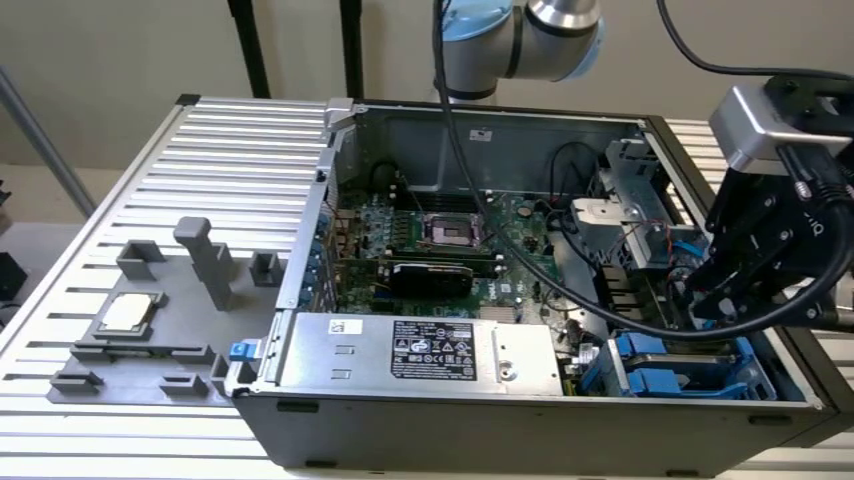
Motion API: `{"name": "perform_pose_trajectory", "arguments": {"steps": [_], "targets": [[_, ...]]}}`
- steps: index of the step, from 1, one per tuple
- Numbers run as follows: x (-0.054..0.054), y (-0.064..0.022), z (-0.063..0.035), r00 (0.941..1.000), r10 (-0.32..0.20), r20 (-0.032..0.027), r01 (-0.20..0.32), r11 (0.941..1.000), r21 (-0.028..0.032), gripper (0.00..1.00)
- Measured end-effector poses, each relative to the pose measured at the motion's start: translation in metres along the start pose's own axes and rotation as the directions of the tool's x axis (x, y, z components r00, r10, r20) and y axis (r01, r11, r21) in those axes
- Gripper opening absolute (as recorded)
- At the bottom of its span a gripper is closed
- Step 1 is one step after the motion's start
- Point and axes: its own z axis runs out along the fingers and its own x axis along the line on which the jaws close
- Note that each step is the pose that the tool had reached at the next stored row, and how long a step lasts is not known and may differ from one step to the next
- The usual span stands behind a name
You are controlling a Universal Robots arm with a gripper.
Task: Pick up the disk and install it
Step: 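Insert the second disk wire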
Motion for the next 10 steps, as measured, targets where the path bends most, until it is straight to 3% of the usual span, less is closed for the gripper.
{"name": "perform_pose_trajectory", "arguments": {"steps": [1, 2, 6, 8, 10], "targets": [[-0.002, -0.0015, -0.0002, 1.0000, 0.000, 0.0000, 0.000, 1.0000, 0.0000, 0.27], [-0.004, -0.0027, -0.0004, 1.0000, 0.000, 0.0001, 0.000, 1.0000, 0.0000, 0.33], [-0.010, -0.0087, -0.0009, 1.0000, 0.000, -0.0022, 0.000, 1.0000, 0.0002, 0.33], [-0.012, -0.0129, -0.0009, 0.9999, 0.000, -0.0106, 0.000, 1.0000, 0.0005, 0.33], [-0.014, -0.0166, -0.0010, 0.9997, 0.001, -0.0245, -0.001, 1.0000, 0.0001, 0.33]]}}
